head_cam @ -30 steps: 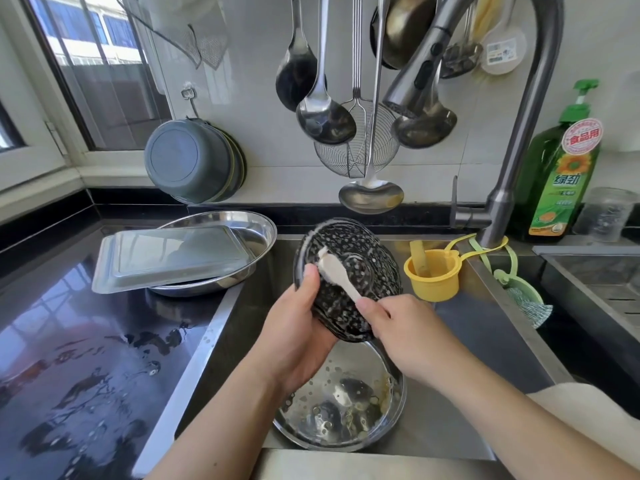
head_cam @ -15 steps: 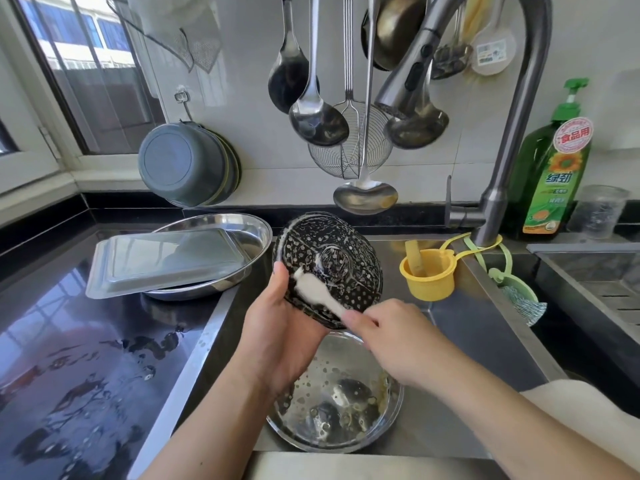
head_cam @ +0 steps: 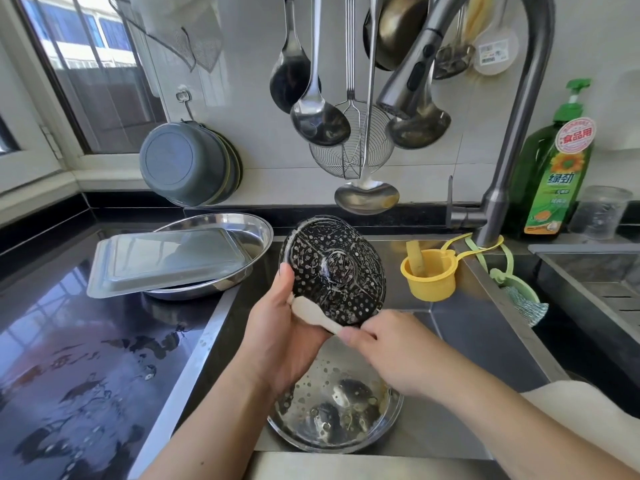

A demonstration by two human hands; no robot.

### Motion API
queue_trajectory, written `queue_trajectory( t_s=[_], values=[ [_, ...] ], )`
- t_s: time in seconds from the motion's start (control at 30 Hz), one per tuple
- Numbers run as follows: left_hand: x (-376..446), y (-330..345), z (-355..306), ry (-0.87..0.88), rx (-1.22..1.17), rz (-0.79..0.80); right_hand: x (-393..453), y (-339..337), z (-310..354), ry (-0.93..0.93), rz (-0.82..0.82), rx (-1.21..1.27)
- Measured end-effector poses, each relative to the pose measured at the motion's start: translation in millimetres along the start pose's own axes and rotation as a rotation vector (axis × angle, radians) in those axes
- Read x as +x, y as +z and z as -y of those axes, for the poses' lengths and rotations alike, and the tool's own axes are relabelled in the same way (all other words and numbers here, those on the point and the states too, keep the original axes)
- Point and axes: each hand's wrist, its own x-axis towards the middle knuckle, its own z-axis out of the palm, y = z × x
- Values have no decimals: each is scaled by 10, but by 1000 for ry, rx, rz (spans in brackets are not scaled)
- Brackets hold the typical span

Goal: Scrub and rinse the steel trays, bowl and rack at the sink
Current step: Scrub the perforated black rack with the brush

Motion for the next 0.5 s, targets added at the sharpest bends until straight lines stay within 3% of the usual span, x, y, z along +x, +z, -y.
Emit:
queue_trajectory(
  t_s=[0.13, 0.37, 0.5],
  values=[
    [2, 14, -8, 17, 29, 35, 33, -48, -51, 0, -108, -1],
    [13, -4, -38, 25, 3, -2, 32, -87, -117, 25, -108, 79],
    [-10, -6, 18, -25, 127, -11, 25, -12, -38, 31, -73, -33]
  ],
)
